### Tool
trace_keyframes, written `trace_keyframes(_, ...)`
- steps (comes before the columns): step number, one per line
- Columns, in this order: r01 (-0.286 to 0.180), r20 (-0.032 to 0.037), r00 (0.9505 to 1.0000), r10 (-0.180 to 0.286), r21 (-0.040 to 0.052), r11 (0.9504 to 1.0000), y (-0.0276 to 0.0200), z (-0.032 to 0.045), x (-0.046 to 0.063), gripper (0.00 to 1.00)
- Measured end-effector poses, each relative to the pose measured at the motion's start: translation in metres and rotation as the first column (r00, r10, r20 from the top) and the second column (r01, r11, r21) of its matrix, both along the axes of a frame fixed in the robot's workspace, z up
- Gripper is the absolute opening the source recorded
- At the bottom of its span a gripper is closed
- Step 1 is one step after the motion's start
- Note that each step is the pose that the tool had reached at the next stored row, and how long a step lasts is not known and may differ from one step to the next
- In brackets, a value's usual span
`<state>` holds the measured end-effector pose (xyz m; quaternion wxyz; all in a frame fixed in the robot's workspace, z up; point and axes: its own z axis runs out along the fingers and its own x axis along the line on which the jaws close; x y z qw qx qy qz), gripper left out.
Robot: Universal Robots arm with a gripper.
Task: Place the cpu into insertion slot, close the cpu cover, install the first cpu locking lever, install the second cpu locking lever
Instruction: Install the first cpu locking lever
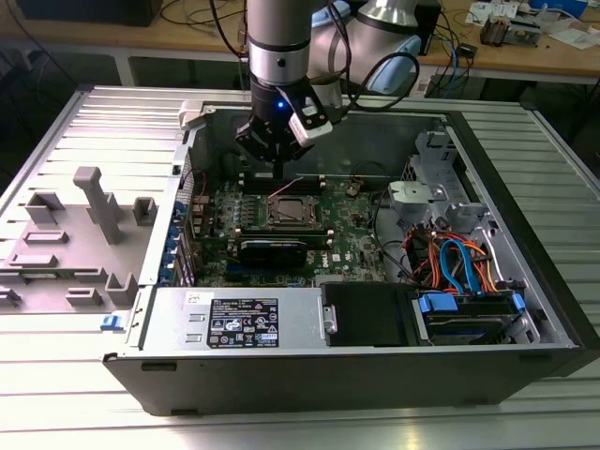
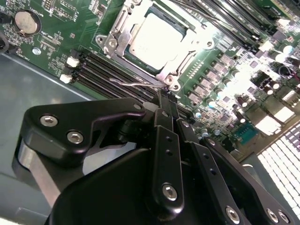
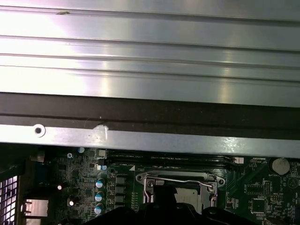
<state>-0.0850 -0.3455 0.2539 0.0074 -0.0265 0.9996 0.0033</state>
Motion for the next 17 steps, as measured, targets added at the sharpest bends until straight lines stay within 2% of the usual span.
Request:
trace_keyframes(9, 0.020, 0.0001, 0.9998, -0.020, 0.0002, 0.9998, 0.0012, -0.0112, 0.010, 0.11)
trace_keyframes(11, 0.020, 0.0001, 0.9998, -0.020, 0.0072, 0.9998, 0.0012, -0.0131, 0.011, 0.11)
trace_keyframes(14, 0.020, 0.0000, 0.9998, -0.020, 0.0109, 0.9997, 0.0011, -0.0156, 0.011, 0.11)
trace_keyframes(16, 0.020, -0.0003, 0.9998, -0.020, 0.0195, 0.9996, 0.0016, -0.0174, 0.012, 0.11)
trace_keyframes(17, 0.020, -0.0002, 0.9998, -0.020, 0.0202, 0.9996, 0.0019, -0.0176, 0.012, 0.11)
